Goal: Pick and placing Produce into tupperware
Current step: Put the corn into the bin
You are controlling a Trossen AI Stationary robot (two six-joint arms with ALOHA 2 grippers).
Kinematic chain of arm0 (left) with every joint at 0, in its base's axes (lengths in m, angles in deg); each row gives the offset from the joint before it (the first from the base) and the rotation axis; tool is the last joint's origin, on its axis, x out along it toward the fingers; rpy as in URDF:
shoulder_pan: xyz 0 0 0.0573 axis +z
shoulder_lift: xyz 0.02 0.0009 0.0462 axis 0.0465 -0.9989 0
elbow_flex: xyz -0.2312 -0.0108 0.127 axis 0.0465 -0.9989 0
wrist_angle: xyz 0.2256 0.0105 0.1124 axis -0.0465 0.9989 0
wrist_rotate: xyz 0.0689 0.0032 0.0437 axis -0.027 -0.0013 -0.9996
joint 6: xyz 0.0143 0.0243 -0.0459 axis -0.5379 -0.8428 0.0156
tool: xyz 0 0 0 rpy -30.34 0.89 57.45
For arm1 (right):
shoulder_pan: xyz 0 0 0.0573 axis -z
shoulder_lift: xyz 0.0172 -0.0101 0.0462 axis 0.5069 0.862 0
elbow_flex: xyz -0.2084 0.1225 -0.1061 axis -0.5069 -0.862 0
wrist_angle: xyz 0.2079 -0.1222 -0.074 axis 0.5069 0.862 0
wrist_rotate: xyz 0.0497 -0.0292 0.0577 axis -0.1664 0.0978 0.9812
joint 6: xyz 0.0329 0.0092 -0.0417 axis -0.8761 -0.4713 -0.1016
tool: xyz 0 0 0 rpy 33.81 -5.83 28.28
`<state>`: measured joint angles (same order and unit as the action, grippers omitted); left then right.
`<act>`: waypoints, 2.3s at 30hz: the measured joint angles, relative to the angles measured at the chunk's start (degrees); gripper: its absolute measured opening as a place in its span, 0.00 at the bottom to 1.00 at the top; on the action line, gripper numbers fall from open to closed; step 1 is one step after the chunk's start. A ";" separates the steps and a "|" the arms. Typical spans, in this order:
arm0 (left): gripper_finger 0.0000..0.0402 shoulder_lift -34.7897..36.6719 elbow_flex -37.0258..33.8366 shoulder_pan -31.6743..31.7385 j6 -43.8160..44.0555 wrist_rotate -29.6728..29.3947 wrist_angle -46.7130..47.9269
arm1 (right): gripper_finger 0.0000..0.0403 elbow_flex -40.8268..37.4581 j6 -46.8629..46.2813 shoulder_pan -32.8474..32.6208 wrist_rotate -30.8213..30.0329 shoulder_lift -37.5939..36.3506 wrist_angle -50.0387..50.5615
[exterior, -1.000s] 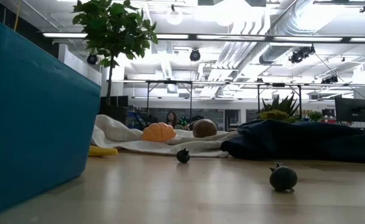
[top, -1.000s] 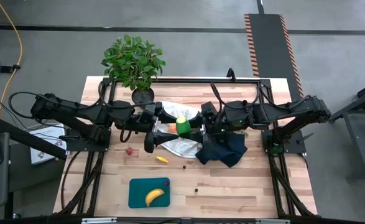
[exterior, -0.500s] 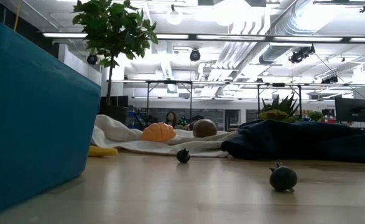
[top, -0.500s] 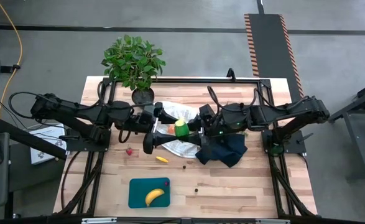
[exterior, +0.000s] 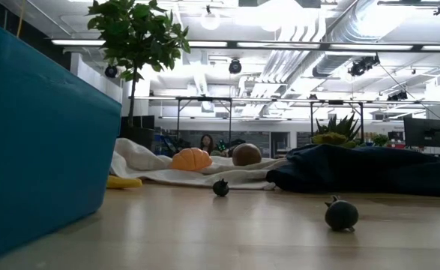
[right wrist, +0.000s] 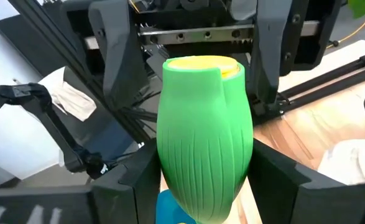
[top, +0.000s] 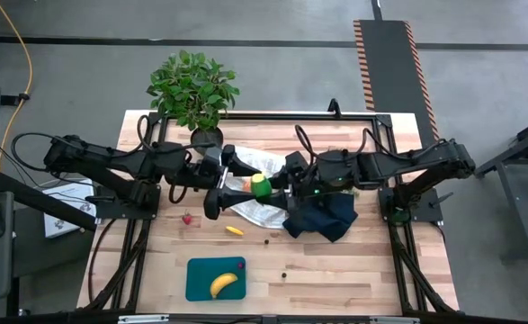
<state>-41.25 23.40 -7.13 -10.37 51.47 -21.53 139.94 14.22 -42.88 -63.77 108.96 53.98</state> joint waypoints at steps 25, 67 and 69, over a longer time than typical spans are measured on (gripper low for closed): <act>0.81 -3.02 0.00 -0.04 1.08 -0.35 -2.65 | 0.45 0.00 1.32 0.00 1.51 0.70 -0.64; 0.49 -2.97 -0.04 -0.04 1.60 -0.35 -2.93 | 0.45 0.00 1.12 0.00 2.08 0.83 -1.07; 0.48 -2.97 -0.04 -0.04 1.54 -0.35 -2.93 | 0.45 0.00 1.11 0.00 2.10 0.83 -1.10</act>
<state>-44.22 23.35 -7.18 -8.83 51.12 -24.46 139.94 15.33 -42.88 -61.67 109.79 52.88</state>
